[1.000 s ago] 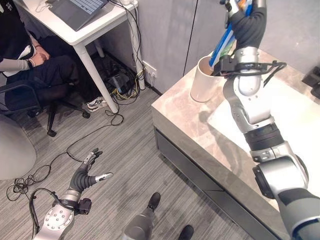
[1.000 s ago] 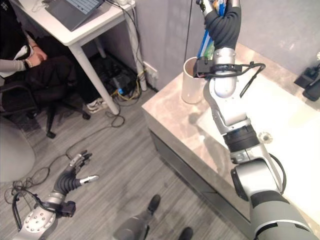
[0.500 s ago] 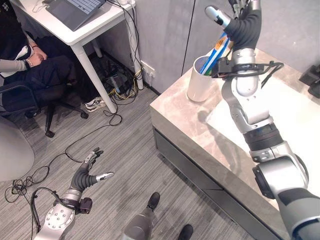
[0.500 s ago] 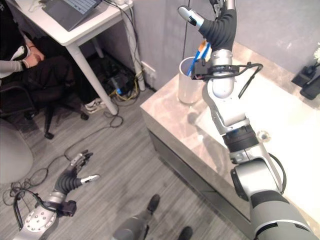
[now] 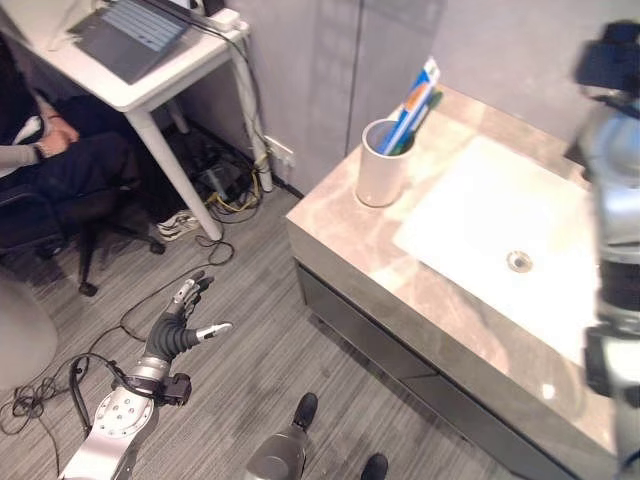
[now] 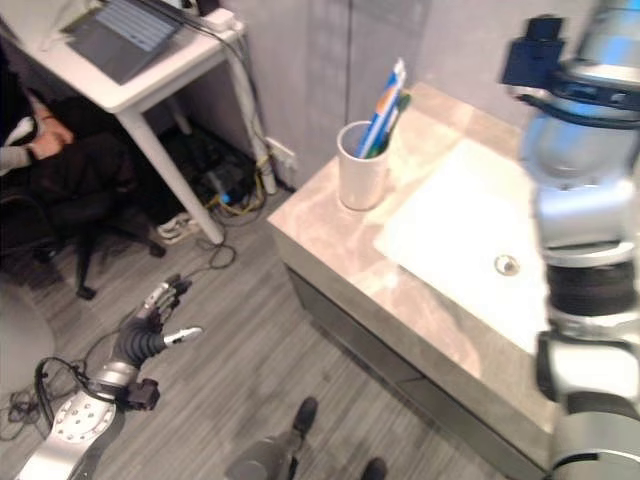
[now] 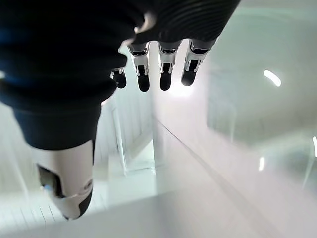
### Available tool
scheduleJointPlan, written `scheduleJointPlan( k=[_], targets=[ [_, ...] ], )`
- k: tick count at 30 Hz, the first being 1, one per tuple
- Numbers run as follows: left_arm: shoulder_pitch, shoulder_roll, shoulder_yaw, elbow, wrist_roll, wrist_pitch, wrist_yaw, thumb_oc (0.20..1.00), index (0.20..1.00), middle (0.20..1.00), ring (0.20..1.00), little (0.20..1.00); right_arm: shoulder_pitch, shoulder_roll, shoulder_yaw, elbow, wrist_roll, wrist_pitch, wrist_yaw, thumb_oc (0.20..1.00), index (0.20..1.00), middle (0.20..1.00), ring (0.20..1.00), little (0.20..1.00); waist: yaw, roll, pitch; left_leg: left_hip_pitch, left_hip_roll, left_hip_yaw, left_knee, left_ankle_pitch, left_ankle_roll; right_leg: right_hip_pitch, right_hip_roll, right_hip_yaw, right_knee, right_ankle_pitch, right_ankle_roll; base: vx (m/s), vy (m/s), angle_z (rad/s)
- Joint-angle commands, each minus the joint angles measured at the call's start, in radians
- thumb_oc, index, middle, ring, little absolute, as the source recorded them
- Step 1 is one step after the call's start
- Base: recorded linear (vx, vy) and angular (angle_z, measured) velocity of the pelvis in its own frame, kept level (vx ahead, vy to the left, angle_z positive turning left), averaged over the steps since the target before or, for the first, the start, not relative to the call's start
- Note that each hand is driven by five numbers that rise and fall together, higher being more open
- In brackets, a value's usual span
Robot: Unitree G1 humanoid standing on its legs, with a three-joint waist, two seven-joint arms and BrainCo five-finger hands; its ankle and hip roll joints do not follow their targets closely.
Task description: Put brush and paste in cup on sink, flatten towel.
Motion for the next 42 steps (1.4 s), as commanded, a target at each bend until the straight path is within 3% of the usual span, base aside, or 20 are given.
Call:
scheduleJointPlan(
  k=[1, 2, 6, 7, 9, 10, 13, 15, 18, 21, 22, 23, 24, 25, 29, 32, 35, 37, 39, 42],
  targets=[
    [0.061, -0.011, 0.056, -0.087, -0.019, -0.058, -0.042, 1.000, 1.000, 1.000, 1.000, 1.000, 0.250, -0.049, -0.144, 0.008, -0.052, -0.015, -0.064, 1.000, 1.000, 1.000, 1.000, 1.000, -0.064, -0.014, -0.092, 0.036, 0.063, 0.054, 0.006, -0.070, -0.015, -0.048, -0.071, 0.085, 0.000, 0.087, 0.056, -0.01, 0.040, -0.18],
    [0.061, -0.008, 0.053, -0.088, -0.019, -0.058, -0.042, 1.000, 1.000, 1.000, 1.000, 1.000, 0.260, -0.047, -0.152, 0.003, -0.052, -0.014, -0.063, 1.000, 1.000, 1.000, 1.000, 1.000, -0.060, -0.016, -0.093, 0.036, 0.063, 0.054, 0.006, -0.070, -0.015, -0.048, -0.071, 0.085, 0.000, 0.087, 0.056, 0.00, 0.038, -0.20],
    [0.104, -0.013, 0.099, -0.096, 0.015, -0.074, -0.054, 1.000, 1.000, 1.000, 1.000, 1.000, 0.570, -0.008, -0.432, -0.029, -0.073, -0.032, -0.110, 1.000, 1.000, 1.000, 1.000, 1.000, -0.109, -0.023, -0.099, 0.047, 0.057, 0.066, 0.006, -0.087, -0.004, -0.051, -0.075, 0.101, 0.000, 0.096, 0.065, 0.02, 0.068, -0.17],
    [0.119, -0.025, 0.128, -0.094, 0.027, -0.076, -0.052, 1.000, 1.000, 1.000, 1.000, 1.000, 0.667, 0.056, -0.542, -0.013, -0.063, -0.039, -0.145, 1.000, 1.000, 1.000, 1.000, 1.000, -0.139, -0.016, -0.104, 0.052, 0.052, 0.071, 0.006, -0.094, 0.004, -0.050, -0.080, 0.109, 0.000, 0.104, 0.069, 0.02, 0.057, -0.23],
    [0.123, -0.017, 0.133, -0.098, 0.030, -0.077, -0.051, 1.000, 1.000, 1.000, 1.000, 1.000, 0.728, 0.090, -0.606, -0.014, -0.070, -0.040, -0.173, 1.000, 1.000, 1.000, 1.000, 1.000, -0.144, -0.022, -0.106, 0.053, 0.046, 0.070, 0.006, -0.090, 0.009, -0.048, -0.084, 0.109, 0.000, 0.114, 0.069, 0.01, 0.087, -0.16],
    [0.122, -0.020, 0.134, -0.096, 0.028, -0.076, -0.043, 1.000, 1.000, 1.000, 1.000, 1.000, 0.800, 0.171, -0.674, -0.002, -0.063, -0.042, -0.213, 1.000, 1.000, 1.000, 1.000, 1.000, -0.161, -0.021, -0.116, 0.063, 0.039, 0.068, 0.006, -0.104, 0.016, -0.038, -0.090, 0.113, 0.000, 0.111, 0.073, 0.03, 0.123, -0.05],
    [0.123, -0.028, 0.127, -0.098, 0.034, -0.074, -0.035, 1.000, 1.000, 1.000, 1.000, 1.000, 0.881, 0.279, -0.725, 0.081, -0.036, -0.026, -0.277, 1.000, 1.000, 1.000, 1.000, 1.000, -0.197, -0.011, -0.115, 0.082, 0.027, 0.078, 0.006, -0.109, 0.033, -0.035, -0.102, 0.127, 0.016, 0.134, 0.072, -0.01, 0.151, -0.04],
    [0.112, -0.026, 0.119, -0.104, 0.024, -0.080, -0.025, 1.000, 1.000, 1.000, 1.000, 1.000, 0.937, 0.360, -0.700, 0.199, 0.028, -0.020, -0.293, 1.000, 1.000, 1.000, 1.000, 1.000, -0.228, 0.003, -0.099, 0.106, 0.018, 0.086, 0.006, -0.118, 0.054, -0.051, -0.109, 0.160, 0.082, 0.137, 0.068, -0.02, 0.165, -0.12],
    [0.099, -0.012, 0.111, -0.101, 0.021, -0.094, -0.026, 1.000, 1.000, 1.000, 1.000, 1.000, 0.970, 0.352, -0.680, 0.329, 0.073, -0.017, -0.297, 1.000, 1.000, 1.000, 1.000, 1.000, -0.241, 0.009, -0.077, 0.126, 0.010, 0.090, 0.006, -0.121, 0.067, -0.082, -0.111, 0.201, 0.153, 0.136, 0.062, -0.02, 0.162, -0.16],
    [0.108, 0.006, 0.103, -0.091, 0.036, -0.107, -0.024, 1.000, 1.000, 1.000, 1.000, 1.000, 0.997, 0.356, -0.596, 0.755, 0.257, -0.022, -0.239, 1.000, 1.000, 1.000, 1.000, 1.000, -0.249, 0.027, -0.036, 0.162, -0.013, 0.093, 0.011, -0.131, 0.091, -0.133, -0.100, 0.251, 0.278, 0.146, 0.044, -0.05, 0.249, -0.12],
    [0.111, 0.002, 0.105, -0.090, 0.044, -0.109, -0.021, 1.000, 1.000, 1.000, 1.000, 1.000, 1.002, 0.344, -0.561, 0.845, 0.295, -0.020, -0.206, 1.000, 1.000, 1.000, 1.000, 1.000, -0.250, 0.030, -0.024, 0.167, -0.015, 0.094, 0.012, -0.132, 0.094, -0.151, -0.079, 0.270, 0.318, 0.142, 0.039, -0.03, 0.159, -0.01],
    [0.106, -0.005, 0.102, -0.078, 0.041, -0.109, -0.030, 1.000, 1.000, 1.000, 1.000, 1.000, 1.008, 0.350, -0.531, 0.972, 0.345, -0.020, -0.165, 1.000, 1.000, 1.000, 1.000, 1.000, -0.254, 0.034, -0.015, 0.176, -0.014, 0.091, 0.011, -0.134, 0.094, -0.168, -0.028, 0.295, 0.337, 0.085, 0.021, 0.00, 0.085, -0.04],
    [0.106, -0.006, 0.103, -0.077, 0.041, -0.109, -0.030, 1.000, 1.000, 1.000, 1.000, 1.000, 1.004, 0.345, -0.529, 0.981, 0.349, -0.025, -0.162, 1.000, 1.000, 1.000, 1.000, 1.000, -0.254, 0.035, -0.018, 0.178, -0.013, 0.090, 0.009, -0.139, 0.093, -0.168, -0.027, 0.297, 0.340, 0.078, 0.021, 0.03, 0.078, -0.13],
    [0.106, -0.017, 0.101, -0.061, 0.035, -0.109, -0.034, 1.000, 1.000, 1.000, 1.000, 1.000, 1.009, 0.355, -0.501, 1.063, 0.394, -0.030, -0.120, 1.000, 1.000, 1.000, 1.000, 1.000, -0.259, 0.038, -0.013, 0.182, -0.016, 0.089, 0.007, -0.139, 0.094, -0.195, 0.028, 0.315, 0.346, 0.049, 0.006, 0.04, 0.110, -0.11],
    [0.083, -0.077, 0.085, -0.025, -0.003, -0.086, -0.064, 0.956, 0.956, 0.956, 0.956, 0.956, 0.996, 0.423, -0.406, 1.411, 0.594, 0.015, 0.076, 1.000, 1.000, 1.000, 1.000, 1.000, -0.262, 0.056, 0.011, 0.196, -0.040, 0.083, 0.008, -0.147, 0.091, -0.237, 0.092, 0.307, 0.252, 0.071, 0.001, 0.05, 0.056, 0.05],
    [0.044, -0.093, 0.074, -0.018, -0.004, -0.084, -0.071, 1.000, 1.000, 1.000, 1.000, 1.000, 0.987, 0.449, -0.304, 1.499, 0.576, 0.078, 0.180, 1.000, 1.000, 1.000, 1.000, 1.000, -0.282, 0.062, 0.037, 0.212, -0.050, 0.049, 0.029, -0.159, 0.084, -0.302, 0.098, 0.371, 0.190, 0.144, 0.017, 0.04, -0.011, 1.02],
    [0.040, -0.094, 0.074, -0.023, 0.012, -0.085, -0.085, 1.000, 1.000, 1.000, 1.000, 1.000, 0.982, 0.459, -0.243, 1.568, 0.521, 0.126, 0.220, 1.000, 1.000, 1.000, 1.000, 1.000, -0.289, 0.059, 0.049, 0.216, -0.061, 0.018, 0.053, -0.170, 0.078, -0.330, 0.073, 0.373, 0.136, 0.198, 0.027, 0.10, -0.060, 0.50],
    [0.029, -0.104, 0.069, -0.012, 0.011, -0.083, -0.101, 1.000, 1.000, 1.000, 1.000, 1.000, 0.967, 0.513, -0.091, 1.589, 0.373, 0.171, 0.297, 1.000, 1.000, 1.000, 1.000, 1.000, -0.281, 0.058, 0.057, 0.244, -0.061, -0.029, 0.059, -0.189, 0.067, -0.337, 0.043, 0.370, 0.081, 0.234, 0.036, 0.10, -0.137, 0.49],
    [0.015, -0.110, 0.064, 0.010, -0.001, -0.089, -0.095, 1.000, 1.000, 1.000, 1.000, 1.000, 0.949, 0.541, 0.063, 1.468, 0.264, 0.139, 0.332, 1.000, 1.000, 1.000, 1.000, 1.000, -0.274, 0.044, 0.054, 0.254, -0.073, -0.058, 0.065, -0.196, 0.064, -0.323, 0.035, 0.385, 0.095, 0.232, 0.037, 0.10, -0.142, 0.90],
    [0.012, -0.116, 0.064, 0.011, 0.006, -0.089, -0.107, 0.900, 0.900, 0.900, 0.900, 0.900, 0.934, 0.547, 0.156, 1.353, 0.192, 0.128, 0.373, 1.000, 1.000, 1.000, 1.000, 1.000, -0.264, 0.035, 0.027, 0.269, -0.071, -0.064, 0.035, -0.205, 0.065, -0.290, 0.035, 0.385, 0.059, 0.254, 0.040, 0.10, -0.101, 0.94]
  ],
)
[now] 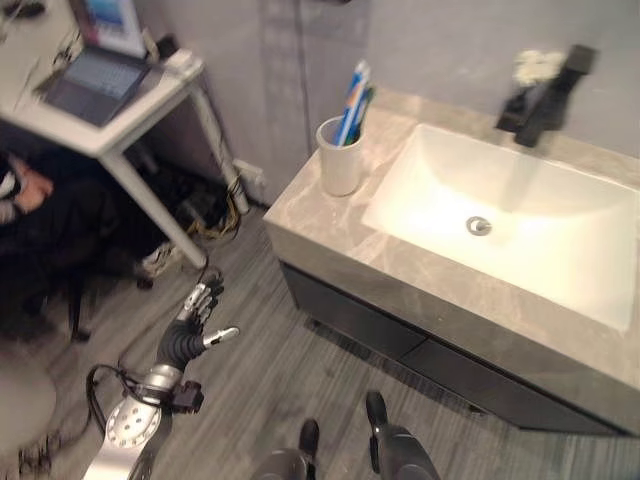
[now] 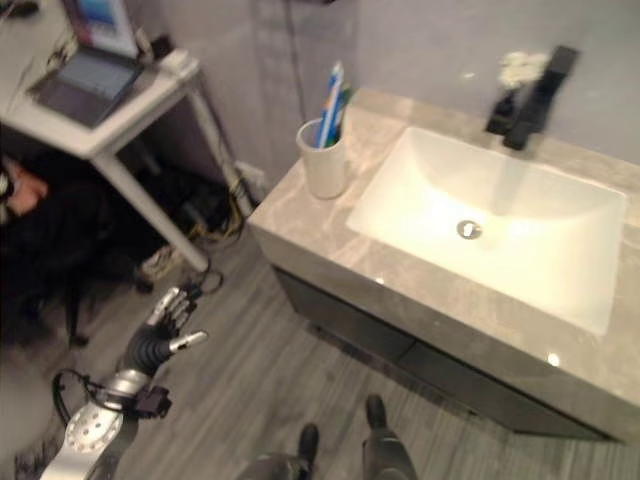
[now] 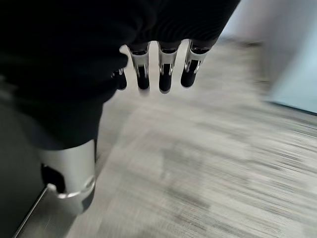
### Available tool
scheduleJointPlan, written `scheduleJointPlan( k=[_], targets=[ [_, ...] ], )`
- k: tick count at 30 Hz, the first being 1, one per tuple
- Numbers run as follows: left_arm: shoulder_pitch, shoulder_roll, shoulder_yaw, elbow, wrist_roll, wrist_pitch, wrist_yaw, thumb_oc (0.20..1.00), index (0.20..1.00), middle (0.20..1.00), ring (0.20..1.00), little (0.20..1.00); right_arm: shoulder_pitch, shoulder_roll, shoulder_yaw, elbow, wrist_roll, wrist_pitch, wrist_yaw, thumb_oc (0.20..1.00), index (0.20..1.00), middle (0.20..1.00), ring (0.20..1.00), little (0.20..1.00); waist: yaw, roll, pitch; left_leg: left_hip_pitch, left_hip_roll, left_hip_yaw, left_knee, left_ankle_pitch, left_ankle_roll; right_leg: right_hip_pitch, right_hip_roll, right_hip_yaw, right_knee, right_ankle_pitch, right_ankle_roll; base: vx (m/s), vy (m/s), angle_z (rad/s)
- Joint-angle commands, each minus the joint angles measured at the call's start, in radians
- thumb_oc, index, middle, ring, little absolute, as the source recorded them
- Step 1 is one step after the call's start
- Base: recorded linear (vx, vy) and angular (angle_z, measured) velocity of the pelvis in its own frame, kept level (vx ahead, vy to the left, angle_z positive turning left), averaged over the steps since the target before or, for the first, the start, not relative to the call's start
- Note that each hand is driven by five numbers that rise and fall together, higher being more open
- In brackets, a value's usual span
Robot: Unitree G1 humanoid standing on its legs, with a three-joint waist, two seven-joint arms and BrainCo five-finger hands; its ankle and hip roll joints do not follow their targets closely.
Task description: Put brush and paste in cup on sink, flatten towel.
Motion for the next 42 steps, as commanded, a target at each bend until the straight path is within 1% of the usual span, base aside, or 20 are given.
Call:
scheduleJointPlan(
  k=[1, 2, 3, 4, 5, 9, 10, 11, 13, 14, 16, 18, 24, 28, 30, 31, 33, 35, 37, 42],
  targets=[
    [0.015, 0.002, 0.062, -0.078, 0.007, -0.045, -0.024, 0.827, 0.827, 0.827, 0.827, 0.827, -0.048, -0.030, 0.028, -0.032, -0.104, -0.027, 0.039, 1.000, 1.000, 1.000, 1.000, 1.000, 0.001, -0.002, -0.051, 0.150, -0.049, 0.079, -0.105, -0.034, -0.022, -0.072, -0.020, 0.008, -0.069, 0.166, 0.053, 0.19, -0.209, 0.74],
    [0.011, 0.004, 0.061, -0.075, 0.004, -0.045, -0.020, 0.592, 0.592, 0.592, 0.592, 0.592, -0.064, -0.029, 0.061, -0.084, -0.122, -0.037, 0.045, 1.000, 1.000, 1.000, 1.000, 1.000, 0.005, 0.005, -0.066, 0.157, -0.035, 0.073, -0.122, -0.030, -0.026, -0.056, -0.017, 0.001, -0.082, 0.166, 0.051, 0.11, -0.107, 0.42],
    [0.012, 0.004, 0.061, -0.076, 0.004, -0.044, -0.019, 0.580, 0.580, 0.580, 0.580, 0.580, -0.063, -0.029, 0.061, -0.085, -0.122, -0.036, 0.045, 1.000, 1.000, 1.000, 1.000, 1.000, 0.003, 0.005, -0.067, 0.158, -0.035, 0.072, -0.123, -0.029, -0.027, -0.055, -0.017, 0.000, -0.082, 0.166, 0.050, 0.19, -0.201, 0.37],
    [0.005, 0.012, 0.058, -0.081, -0.016, -0.043, -0.017, 0.479, 0.479, 0.479, 0.479, 0.479, -0.080, -0.044, 0.093, -0.175, -0.145, -0.048, 0.041, 1.000, 1.000, 1.000, 1.000, 1.000, 0.004, 0.014, -0.076, 0.155, -0.024, 0.066, -0.128, -0.026, -0.034, -0.045, -0.017, -0.012, -0.090, 0.160, 0.045, 0.12, -0.129, 0.23],
    [-0.002, 0.014, 0.051, -0.081, -0.037, -0.037, -0.019, 0.200, 0.200, 0.200, 0.200, 0.200, -0.085, -0.054, 0.107, -0.220, -0.156, -0.052, 0.044, 1.000, 1.000, 1.000, 1.000, 1.000, 0.002, 0.020, -0.081, 0.150, -0.019, 0.064, -0.131, -0.024, -0.038, -0.043, -0.017, -0.018, -0.096, 0.156, 0.042, 0.11, -0.129, 0.23],
    [-0.027, 0.036, 0.029, -0.091, -0.071, -0.029, -0.030, 0.200, 0.200, 0.200, 0.200, 0.200, -0.093, -0.079, 0.131, -0.326, -0.188, -0.057, 0.051, 1.000, 1.000, 1.000, 1.000, 1.000, -0.005, 0.038, -0.087, 0.137, -0.007, 0.068, -0.131, -0.022, -0.049, -0.039, -0.019, -0.030, -0.108, 0.147, 0.037, 0.08, -0.080, 0.03],
    [-0.037, 0.054, 0.031, -0.102, -0.076, -0.032, -0.035, 0.200, 0.200, 0.200, 0.200, 0.200, -0.098, -0.088, 0.142, -0.350, -0.218, -0.054, 0.048, 1.000, 1.000, 1.000, 1.000, 1.000, -0.005, 0.046, -0.089, 0.133, -0.004, 0.073, -0.131, -0.022, -0.052, -0.041, -0.019, -0.033, -0.112, 0.143, 0.036, 0.13, -0.078, -0.06],
    [-0.057, 0.076, 0.041, -0.119, -0.118, -0.036, -0.040, 0.200, 0.200, 0.200, 0.200, 0.200, -0.100, -0.121, 0.172, -0.403, -0.292, -0.049, 0.050, 1.000, 1.000, 1.000, 1.000, 1.000, -0.013, 0.069, -0.094, 0.118, 0.000, 0.090, -0.131, -0.020, -0.061, -0.049, -0.021, -0.033, -0.122, 0.138, 0.036, 0.10, -0.047, -0.06],
    [-0.056, 0.076, 0.042, -0.119, -0.118, -0.037, -0.041, 0.200, 0.200, 0.200, 0.200, 0.200, -0.099, -0.121, 0.171, -0.404, -0.292, -0.048, 0.050, 1.000, 1.000, 1.000, 1.000, 1.000, -0.012, 0.069, -0.095, 0.117, 0.000, 0.091, -0.131, -0.020, -0.061, -0.051, -0.020, -0.032, -0.122, 0.139, 0.036, 0.04, -0.012, -0.21],
    [-0.068, 0.084, 0.051, -0.126, -0.137, -0.041, -0.041, 0.200, 0.200, 0.200, 0.200, 0.200, -0.078, -0.137, 0.180, -0.429, -0.326, -0.050, 0.056, 1.000, 1.000, 1.000, 1.000, 1.000, -0.020, 0.082, -0.098, 0.107, 0.000, 0.103, -0.131, -0.018, -0.065, -0.057, -0.020, -0.026, -0.123, 0.136, 0.035, 0.03, -0.016, -0.24],
    [-0.070, 0.087, 0.055, -0.128, -0.143, -0.043, -0.040, 0.200, 0.200, 0.200, 0.200, 0.200, -0.070, -0.141, 0.180, -0.422, -0.340, -0.050, 0.059, 1.000, 1.000, 1.000, 1.000, 1.000, -0.022, 0.087, -0.100, 0.103, 0.001, 0.108, -0.131, -0.018, -0.067, -0.061, -0.019, -0.025, -0.124, 0.135, 0.035, 0.03, -0.022, -0.14],
    [-0.092, 0.098, 0.070, -0.135, -0.163, -0.048, -0.035, 0.200, 0.200, 0.200, 0.200, 0.200, -0.042, -0.144, 0.170, -0.396, -0.365, -0.043, 0.054, 1.000, 1.000, 1.000, 1.000, 1.000, -0.037, 0.104, -0.098, 0.092, 0.000, 0.115, -0.131, -0.017, -0.071, -0.068, -0.018, -0.016, -0.127, 0.131, 0.032, 0.03, -0.022, -0.17],
    [-0.163, 0.118, 0.070, -0.137, -0.194, -0.052, -0.010, 0.200, 0.200, 0.200, 0.200, 0.200, -0.028, -0.123, 0.141, -0.338, -0.329, -0.033, 0.041, 1.000, 1.000, 1.000, 1.000, 1.000, -0.070, 0.139, -0.083, 0.055, -0.006, 0.146, -0.131, -0.011, -0.081, -0.113, -0.017, 0.011, -0.127, 0.132, 0.033, -0.01, 0.006, -0.08],
    [-0.209, 0.134, 0.058, -0.123, -0.203, -0.055, 0.001, 0.200, 0.200, 0.200, 0.200, 0.200, -0.037, -0.123, 0.144, -0.323, -0.318, -0.033, 0.040, 1.000, 1.000, 1.000, 1.000, 1.000, -0.079, 0.148, -0.068, 0.027, -0.008, 0.161, -0.131, -0.003, -0.084, -0.143, -0.015, 0.030, -0.127, 0.139, 0.034, -0.03, -0.001, -0.18],
    [-0.265, 0.154, 0.047, -0.105, -0.187, -0.065, 0.021, 0.200, 0.200, 0.200, 0.200, 0.200, -0.049, -0.126, 0.150, -0.314, -0.309, -0.031, 0.037, 1.000, 1.000, 1.000, 1.000, 1.000, -0.085, 0.156, -0.057, -0.013, -0.013, 0.175, -0.131, 0.013, -0.094, -0.183, -0.019, 0.039, -0.127, 0.149, 0.039, -0.06, 0.004, -0.15],
    [-0.267, 0.154, 0.046, -0.104, -0.186, -0.066, 0.021, 0.200, 0.200, 0.200, 0.200, 0.200, -0.049, -0.126, 0.149, -0.314, -0.309, -0.031, 0.037, 1.000, 1.000, 1.000, 1.000, 1.000, -0.083, 0.156, -0.059, -0.016, -0.013, 0.176, -0.131, 0.013, -0.094, -0.187, -0.019, 0.041, -0.127, 0.150, 0.039, -0.06, -0.020, -0.01],
    [-0.338, 0.180, 0.028, -0.086, -0.191, -0.076, 0.038, 0.200, 0.200, 0.200, 0.200, 0.200, -0.074, -0.127, 0.151, -0.302, -0.285, -0.030, 0.027, 1.000, 1.000, 1.000, 1.000, 1.000, -0.083, 0.164, -0.060, -0.067, -0.018, 0.190, -0.131, 0.027, -0.106, -0.238, -0.024, 0.047, -0.127, 0.157, 0.049, -0.06, -0.022, -0.03],
    [-0.368, 0.184, 0.019, -0.069, -0.196, -0.076, 0.046, 0.200, 0.200, 0.200, 0.200, 0.200, -0.094, -0.127, 0.157, -0.292, -0.275, -0.026, 0.022, 1.000, 1.000, 1.000, 1.000, 1.000, -0.081, 0.165, -0.063, -0.088, -0.019, 0.198, -0.131, 0.031, -0.109, -0.254, -0.022, 0.055, -0.127, 0.161, 0.047, -0.01, -0.033, -0.10],
    [-0.388, 0.175, 0.008, -0.057, -0.203, -0.076, 0.053, 0.200, 0.200, 0.200, 0.200, 0.200, -0.105, -0.129, 0.159, -0.292, -0.272, -0.024, 0.016, 1.000, 1.000, 1.000, 1.000, 1.000, -0.081, 0.165, -0.061, -0.095, -0.020, 0.200, -0.131, 0.034, -0.109, -0.263, -0.019, 0.061, -0.127, 0.167, 0.045, 0.00, -0.044, -0.16],
    [-0.497, 0.143, -0.070, 0.036, -0.204, -0.069, 0.072, 0.200, 0.200, 0.200, 0.200, 0.200, -0.141, -0.144, 0.176, -0.309, -0.244, -0.023, 0.007, 1.000, 1.000, 1.000, 1.000, 1.000, -0.094, 0.176, -0.042, -0.115, -0.018, 0.210, -0.131, 0.042, -0.120, -0.286, -0.014, 0.073, -0.127, 0.167, 0.040, 0.00, -0.023, -0.04]
  ],
)
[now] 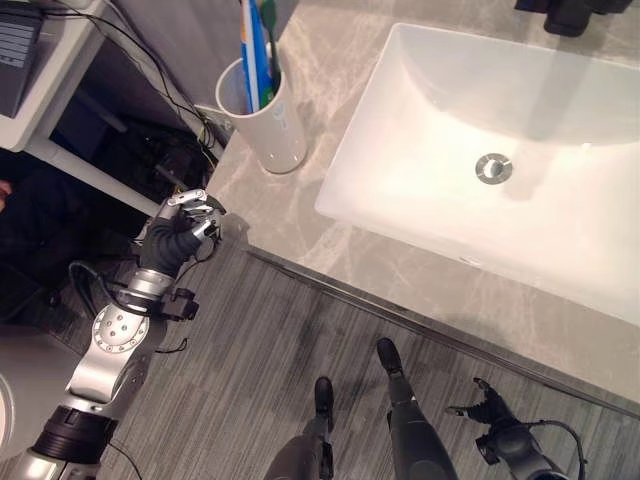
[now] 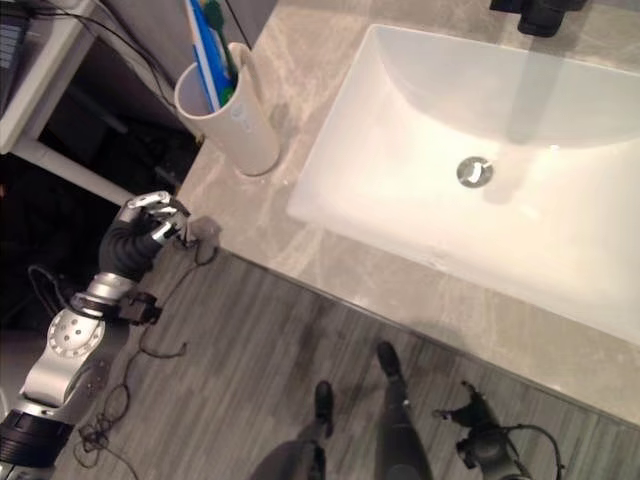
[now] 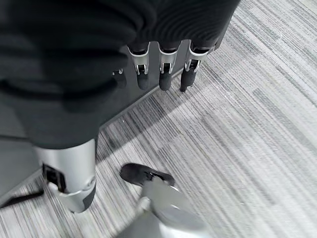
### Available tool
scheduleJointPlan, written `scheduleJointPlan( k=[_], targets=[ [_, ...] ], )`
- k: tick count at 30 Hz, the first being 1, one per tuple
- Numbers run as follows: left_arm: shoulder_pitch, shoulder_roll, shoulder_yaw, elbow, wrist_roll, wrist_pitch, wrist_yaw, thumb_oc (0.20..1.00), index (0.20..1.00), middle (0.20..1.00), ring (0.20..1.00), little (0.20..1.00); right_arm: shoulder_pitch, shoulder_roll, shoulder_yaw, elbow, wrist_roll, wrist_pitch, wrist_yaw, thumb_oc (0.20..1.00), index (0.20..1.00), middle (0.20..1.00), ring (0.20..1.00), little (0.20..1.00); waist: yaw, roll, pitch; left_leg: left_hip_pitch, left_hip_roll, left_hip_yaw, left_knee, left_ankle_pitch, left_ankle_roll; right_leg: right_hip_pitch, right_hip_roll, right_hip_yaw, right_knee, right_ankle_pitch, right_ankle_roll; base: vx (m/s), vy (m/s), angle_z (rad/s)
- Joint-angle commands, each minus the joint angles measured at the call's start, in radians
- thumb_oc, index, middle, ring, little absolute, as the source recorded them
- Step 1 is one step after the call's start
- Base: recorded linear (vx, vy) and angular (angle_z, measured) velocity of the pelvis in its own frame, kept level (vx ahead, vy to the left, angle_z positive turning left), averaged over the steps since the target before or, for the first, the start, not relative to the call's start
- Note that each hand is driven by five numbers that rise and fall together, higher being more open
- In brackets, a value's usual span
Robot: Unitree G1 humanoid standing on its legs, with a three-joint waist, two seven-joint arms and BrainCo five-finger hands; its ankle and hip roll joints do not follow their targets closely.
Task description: Put brush and paste in cup on sink, flatten towel.
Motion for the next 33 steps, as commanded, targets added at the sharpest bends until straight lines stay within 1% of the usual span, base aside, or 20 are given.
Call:
scheduleJointPlan(
  k=[1, 3, 4, 6, 8, 11, 13, 14, 18, 22, 29, 31, 32, 33],
  targets=[
    [-0.005, -0.012, 0.005, 0.009, -0.033, -0.049, 0.031, 0.200, 0.200, 0.200, 0.200, 0.200, 0.028, -0.011, 0.050, -0.027, 0.046, -0.006, -0.031, 1.000, 1.000, 1.000, 1.000, 1.000, -0.014, -0.052, -0.025, 0.083, -0.097, 0.050, 0.005, -0.037, -0.004, -0.052, -0.065, 0.011, -0.001, 0.037, 0.086, 0.00, 0.000, 0.00],
    [-0.027, -0.025, -0.010, 0.020, -0.031, -0.050, 0.036, 0.200, 0.200, 0.200, 0.200, 0.200, 0.016, -0.014, 0.053, -0.032, 0.053, -0.006, -0.038, 1.000, 1.000, 1.000, 1.000, 1.000, -0.016, -0.049, -0.021, 0.077, -0.096, 0.054, 0.005, -0.035, -0.005, -0.057, -0.064, 0.014, -0.001, 0.036, 0.085, 0.00, -0.020, -0.01],
    [-0.053, -0.059, -0.030, 0.043, -0.030, -0.046, 0.052, 0.200, 0.200, 0.200, 0.200, 0.200, 0.003, -0.016, 0.059, -0.037, 0.057, -0.005, -0.046, 1.000, 1.000, 1.000, 1.000, 1.000, -0.020, -0.048, -0.016, 0.071, -0.095, 0.054, 0.005, -0.031, -0.009, -0.062, -0.065, 0.014, -0.001, 0.036, 0.085, 0.01, -0.032, 0.00],
    [-0.064, -0.073, -0.027, 0.045, -0.015, -0.051, 0.064, 0.200, 0.200, 0.200, 0.200, 0.200, -0.001, -0.014, 0.059, -0.038, 0.061, -0.006, -0.049, 1.000, 1.000, 1.000, 1.000, 1.000, -0.021, -0.047, -0.015, 0.069, -0.094, 0.054, 0.005, -0.030, -0.011, -0.064, -0.064, 0.014, -0.001, 0.035, 0.084, 0.00, -0.016, 0.01],
    [-0.101, -0.109, -0.044, 0.052, 0.013, -0.056, 0.086, 0.200, 0.200, 0.200, 0.200, 0.200, -0.011, -0.011, 0.057, -0.047, 0.078, -0.008, -0.061, 1.000, 1.000, 1.000, 1.000, 1.000, -0.027, -0.051, -0.010, 0.065, -0.093, 0.056, 0.005, -0.025, -0.014, -0.070, -0.060, 0.017, -0.001, 0.032, 0.084, 0.00, 0.000, 0.00],
    [-0.131, -0.123, -0.058, 0.053, 0.027, -0.054, 0.099, 0.200, 0.200, 0.200, 0.200, 0.200, -0.013, 0.004, 0.056, -0.042, 0.109, -0.012, -0.065, 1.000, 1.000, 1.000, 1.000, 1.000, -0.036, -0.052, -0.007, 0.067, -0.092, 0.062, 0.005, -0.027, -0.013, -0.074, -0.055, 0.023, -0.001, 0.033, 0.084, 0.02, -0.006, -0.03],
    [-0.137, -0.125, -0.060, 0.052, 0.033, -0.055, 0.101, 0.200, 0.200, 0.200, 0.200, 0.200, -0.013, 0.008, 0.059, -0.045, 0.107, -0.013, -0.065, 1.000, 1.000, 1.000, 1.000, 1.000, -0.037, -0.054, -0.008, 0.066, -0.092, 0.063, 0.005, -0.026, -0.013, -0.075, -0.053, 0.026, -0.001, 0.033, 0.083, 0.02, -0.007, -0.08],
    [-0.157, -0.139, -0.068, 0.058, 0.038, -0.056, 0.109, 0.200, 0.200, 0.200, 0.200, 0.200, -0.010, 0.014, 0.070, -0.040, 0.101, -0.011, -0.063, 1.000, 1.000, 1.000, 1.000, 1.000, -0.039, -0.054, -0.008, 0.065, -0.090, 0.065, 0.005, -0.026, -0.014, -0.078, -0.055, 0.027, -0.001, 0.032, 0.082, 0.00, -0.001, -0.09],
    [-0.181, -0.146, -0.077, 0.071, 0.037, -0.058, 0.115, 0.200, 0.200, 0.200, 0.200, 0.200, -0.014, 0.018, 0.078, -0.026, 0.103, -0.010, -0.060, 1.000, 1.000, 1.000, 1.000, 1.000, -0.043, -0.055, -0.009, 0.068, -0.090, 0.068, 0.005, -0.029, -0.014, -0.080, -0.051, 0.030, -0.001, 0.029, 0.081, 0.00, 0.000, -0.02],
    [-0.244, -0.154, -0.090, 0.107, 0.041, -0.063, 0.144, 0.200, 0.200, 0.200, 0.200, 0.200, -0.027, 0.020, 0.094, -0.024, 0.106, -0.010, -0.062, 1.000, 1.000, 1.000, 1.000, 1.000, -0.050, -0.060, -0.008, 0.068, -0.088, 0.075, 0.005, -0.032, -0.012, -0.084, -0.045, 0.040, -0.001, 0.030, 0.080, 0.00, -0.002, -0.02],
    [-0.355, -0.146, -0.098, 0.191, 0.045, -0.074, 0.204, 0.200, 0.200, 0.200, 0.200, 0.200, -0.031, 0.016, 0.093, -0.029, 0.125, -0.010, -0.073, 1.000, 1.000, 1.000, 1.000, 1.000, -0.060, -0.060, -0.009, 0.070, -0.085, 0.081, 0.005, -0.033, -0.014, -0.089, -0.044, 0.043, -0.001, 0.030, 0.078, 0.01, -0.005, -0.06],
    [-0.411, -0.132, -0.111, 0.241, 0.047, -0.078, 0.220, 0.200, 0.200, 0.200, 0.200, 0.200, -0.033, 0.015, 0.097, -0.018, 0.127, -0.008, -0.075, 1.000, 1.000, 1.000, 1.000, 1.000, -0.066, -0.059, -0.010, 0.074, -0.083, 0.084, 0.005, -0.035, -0.015, -0.087, -0.045, 0.041, -0.001, 0.029, 0.077, 0.01, -0.003, -0.02],
    [-0.412, -0.132, -0.112, 0.242, 0.047, -0.079, 0.220, 0.200, 0.200, 0.200, 0.200, 0.200, -0.033, 0.015, 0.097, -0.018, 0.127, -0.008, -0.075, 1.000, 1.000, 1.000, 1.000, 1.000, -0.065, -0.060, -0.009, 0.074, -0.083, 0.084, 0.005, -0.035, -0.015, -0.087, -0.045, 0.041, -0.001, 0.029, 0.077, 0.00, 0.000, 0.00],
    [-0.447, -0.137, -0.115, 0.279, 0.037, -0.084, 0.238, 0.200, 0.200, 0.200, 0.200, 0.200, -0.038, 0.015, 0.103, -0.005, 0.130, -0.009, -0.078, 1.000, 1.000, 1.000, 1.000, 1.000, -0.068, -0.059, -0.010, 0.076, -0.082, 0.086, 0.005, -0.035, -0.016, -0.086, -0.046, 0.041, -0.001, 0.026, 0.076, 0.00, 0.000, 0.00]
  ],
)
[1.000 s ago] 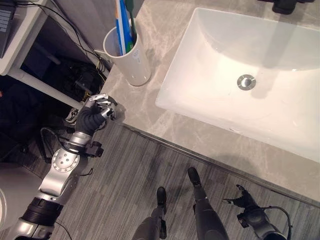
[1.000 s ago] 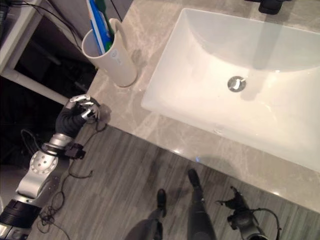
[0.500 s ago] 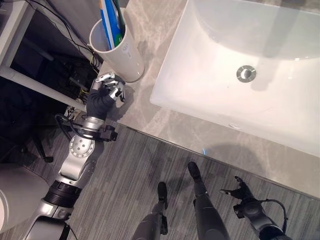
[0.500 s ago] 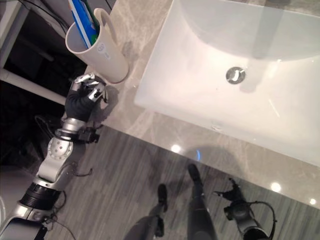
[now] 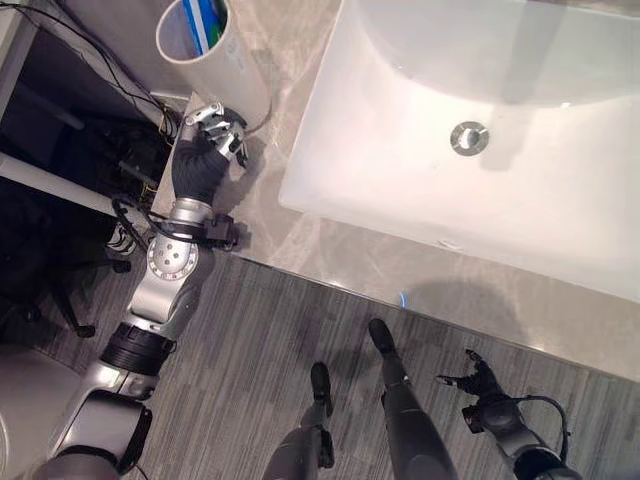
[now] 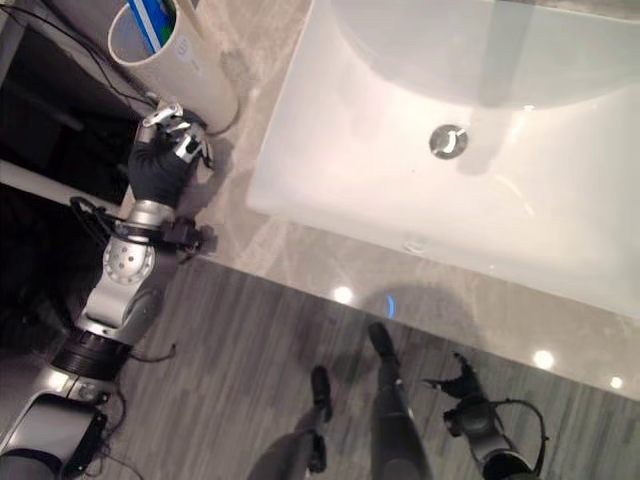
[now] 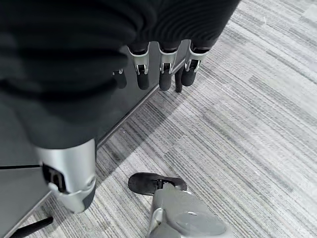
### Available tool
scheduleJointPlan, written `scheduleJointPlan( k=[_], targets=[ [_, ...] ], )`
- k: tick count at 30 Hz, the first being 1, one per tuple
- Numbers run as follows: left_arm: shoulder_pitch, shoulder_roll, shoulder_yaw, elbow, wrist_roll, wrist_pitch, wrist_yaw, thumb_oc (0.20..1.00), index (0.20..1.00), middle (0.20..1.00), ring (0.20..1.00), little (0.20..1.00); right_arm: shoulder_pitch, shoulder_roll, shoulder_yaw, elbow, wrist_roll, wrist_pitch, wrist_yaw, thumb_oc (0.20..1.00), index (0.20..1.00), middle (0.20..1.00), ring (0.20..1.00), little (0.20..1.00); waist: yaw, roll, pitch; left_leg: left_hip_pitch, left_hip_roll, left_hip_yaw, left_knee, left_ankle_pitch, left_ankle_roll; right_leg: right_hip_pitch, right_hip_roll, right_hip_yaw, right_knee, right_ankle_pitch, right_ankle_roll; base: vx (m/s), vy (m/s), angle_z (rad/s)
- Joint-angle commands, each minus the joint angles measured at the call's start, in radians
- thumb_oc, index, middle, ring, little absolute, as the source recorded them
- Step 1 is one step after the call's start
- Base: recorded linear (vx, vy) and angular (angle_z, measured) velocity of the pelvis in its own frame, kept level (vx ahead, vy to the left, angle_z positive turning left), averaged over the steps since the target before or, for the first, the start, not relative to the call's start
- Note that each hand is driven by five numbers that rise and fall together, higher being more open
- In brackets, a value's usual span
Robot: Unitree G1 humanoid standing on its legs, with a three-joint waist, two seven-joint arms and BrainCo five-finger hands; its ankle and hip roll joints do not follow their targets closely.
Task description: Put brush and paste in cup on sink, flatten towel.
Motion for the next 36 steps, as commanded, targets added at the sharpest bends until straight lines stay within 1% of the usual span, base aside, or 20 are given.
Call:
scheduleJointPlan(
  k=[1, 4, 6, 11, 12, 15, 16, 18, 22, 26, 27, 29, 31, 32, 35, 36],
  targets=[
    [-0.018, -0.006, -0.002, 0.045, 0.010, -0.045, 0.048, 0.200, 0.200, 0.200, 0.200, 0.200, 0.023, 0.003, 0.037, 0.005, 0.018, -0.008, -0.021, 1.000, 1.000, 1.000, 1.000, 1.000, -0.012, -0.059, -0.029, 0.127, -0.071, 0.045, 0.005, -0.040, -0.016, 0.003, -0.047, -0.004, -0.049, 0.032, 0.070, 0.00, 0.000, 0.00],
    [-0.055, -0.009, -0.013, 0.075, 0.014, -0.053, 0.064, 0.200, 0.200, 0.200, 0.200, 0.200, 0.015, 0.010, 0.047, 0.005, 0.026, -0.011, -0.022, 1.000, 1.000, 1.000, 1.000, 1.000, -0.016, -0.061, -0.028, 0.126, -0.069, 0.047, 0.005, -0.038, -0.017, 0.003, -0.046, -0.004, -0.049, 0.032, 0.069, 0.00, 0.000, 0.00],
    [-0.099, 0.002, -0.029, 0.109, 0.028, -0.052, 0.078, 0.200, 0.200, 0.200, 0.200, 0.200, 0.004, 0.011, 0.063, 0.000, 0.029, -0.014, -0.021, 1.000, 1.000, 1.000, 1.000, 1.000, -0.022, -0.064, -0.028, 0.125, -0.068, 0.050, 0.005, -0.040, -0.017, -0.004, -0.040, 0.000, -0.049, 0.033, 0.069, 0.00, 0.000, 0.00],
    [-0.147, 0.017, -0.043, 0.163, 0.047, -0.053, 0.097, 0.200, 0.200, 0.200, 0.200, 0.200, -0.005, 0.014, 0.071, 0.005, 0.031, -0.017, -0.023, 1.000, 1.000, 1.000, 1.000, 1.000, -0.026, -0.070, -0.029, 0.118, -0.066, 0.057, 0.005, -0.042, -0.017, -0.013, -0.035, 0.005, -0.049, 0.039, 0.069, 0.00, 0.000, 0.00],
    [-0.170, 0.031, -0.049, 0.184, 0.077, -0.052, 0.108, 0.200, 0.200, 0.200, 0.200, 0.200, -0.007, 0.014, 0.073, 0.008, 0.033, -0.020, -0.024, 1.000, 1.000, 1.000, 1.000, 1.000, -0.029, -0.073, -0.029, 0.117, -0.066, 0.060, 0.005, -0.043, -0.017, -0.015, -0.032, 0.008, -0.049, 0.039, 0.068, 0.00, 0.000, 0.00],
    [-0.210, 0.049, -0.064, 0.244, 0.095, -0.049, 0.116, 0.200, 0.200, 0.200, 0.200, 0.200, -0.009, 0.007, 0.084, 0.002, 0.028, -0.026, -0.024, 1.000, 1.000, 1.000, 1.000, 1.000, -0.036, -0.077, -0.031, 0.119, -0.063, 0.069, 0.005, -0.048, -0.017, -0.019, -0.029, 0.013, -0.049, 0.041, 0.068, 0.01, 0.003, -0.03],
    [-0.260, 0.058, -0.091, 0.297, 0.104, -0.045, 0.121, 0.200, 0.200, 0.200, 0.200, 0.200, -0.006, 0.005, 0.090, 0.006, 0.025, -0.027, -0.024, 1.000, 1.000, 1.000, 1.000, 1.000, -0.045, -0.077, -0.033, 0.122, -0.062, 0.072, 0.005, -0.052, -0.015, -0.020, -0.028, 0.017, -0.049, 0.042, 0.067, 0.02, 0.009, -0.09],
    [-0.303, 0.055, -0.110, 0.348, 0.104, -0.041, 0.129, 0.200, 0.200, 0.200, 0.200, 0.200, -0.006, 0.004, 0.095, 0.011, 0.025, -0.028, -0.026, 1.000, 1.000, 1.000, 1.000, 1.000, -0.052, -0.077, -0.034, 0.124, -0.061, 0.076, 0.005, -0.053, -0.015, -0.020, -0.028, 0.018, -0.049, 0.042, 0.066, 0.02, 0.008, -0.06],
    [-0.384, 0.055, -0.158, 0.423, 0.100, -0.032, 0.129, 0.200, 0.200, 0.200, 0.200, 0.200, -0.019, 0.007, 0.108, 0.031, 0.028, -0.028, -0.027, 1.000, 1.000, 1.000, 1.000, 1.000, -0.058, -0.073, -0.037, 0.125, -0.061, 0.079, 0.005, -0.054, -0.016, -0.023, -0.028, 0.016, -0.049, 0.043, 0.066, 0.01, 0.004, -0.02],
    [-0.385, 0.058, -0.169, 0.410, 0.083, -0.035, 0.118, 0.200, 0.200, 0.200, 0.200, 0.200, -0.027, 0.008, 0.114, 0.030, 0.031, -0.027, -0.028, 1.000, 1.000, 1.000, 1.000, 1.000, -0.054, -0.071, -0.038, 0.125, -0.060, 0.079, 0.005, -0.051, -0.016, -0.024, -0.028, 0.017, -0.049, 0.045, 0.065, 0.00, -0.004, -0.02],
    [-0.352, 0.074, -0.166, 0.376, 0.081, -0.035, 0.104, 0.200, 0.200, 0.200, 0.200, 0.200, -0.023, 0.006, 0.110, 0.028, 0.031, -0.025, -0.027, 1.000, 1.000, 1.000, 1.000, 1.000, -0.048, -0.068, -0.038, 0.125, -0.060, 0.075, 0.005, -0.048, -0.018, -0.025, -0.028, 0.016, -0.049, 0.044, 0.064, 0.00, 0.000, 0.00],
    [-0.332, 0.082, -0.159, 0.362, 0.078, -0.035, 0.098, 0.200, 0.200, 0.200, 0.200, 0.200, -0.021, 0.005, 0.109, 0.029, 0.031, -0.024, -0.028, 1.000, 1.000, 1.000, 1.000, 1.000, -0.046, -0.066, -0.039, 0.125, -0.060, 0.074, 0.005, -0.047, -0.018, -0.024, -0.029, 0.016, -0.049, 0.043, 0.063, 0.00, 0.000, 0.00],
    [-0.257, 0.106, -0.118, 0.309, 0.090, -0.039, 0.100, 0.200, 0.200, 0.200, 0.200, 0.200, -0.011, 0.004, 0.096, 0.031, 0.027, -0.024, -0.029, 1.000, 1.000, 1.000, 1.000, 1.000, -0.031, -0.062, -0.037, 0.130, -0.060, 0.070, 0.005, -0.040, -0.019, -0.021, -0.029, 0.017, -0.049, 0.038, 0.060, 0.00, 0.000, 0.00],
    [-0.254, 0.106, -0.116, 0.307, 0.091, -0.039, 0.101, 0.200, 0.200, 0.200, 0.200, 0.200, -0.011, 0.003, 0.097, 0.031, 0.028, -0.024, -0.029, 1.000, 1.000, 1.000, 1.000, 1.000, -0.032, -0.062, -0.037, 0.130, -0.060, 0.070, 0.005, -0.040, -0.020, -0.020, -0.029, 0.016, -0.049, 0.038, 0.060, 0.00, 0.000, 0.00],
    [-0.177, 0.100, -0.057, 0.313, 0.091, -0.040, 0.111, 0.200, 0.200, 0.200, 0.200, 0.200, -0.005, 0.005, 0.080, 0.048, 0.034, -0.021, -0.026, 1.000, 1.000, 1.000, 1.000, 1.000, -0.027, -0.052, -0.033, 0.133, -0.060, 0.069, 0.005, -0.024, -0.027, -0.013, -0.034, 0.015, -0.049, 0.029, 0.056, 0.01, -0.006, 0.03],
    [-0.176, 0.100, -0.057, 0.312, 0.091, -0.040, 0.111, 0.200, 0.200, 0.200, 0.200, 0.200, -0.005, 0.004, 0.081, 0.048, 0.034, -0.021, -0.026, 1.000, 1.000, 1.000, 1.000, 1.000, -0.028, -0.052, -0.033, 0.133, -0.060, 0.068, 0.005, -0.024, -0.027, -0.013, -0.034, 0.015, -0.049, 0.029, 0.056, 0.03, -0.004, 0.07]
  ],
)
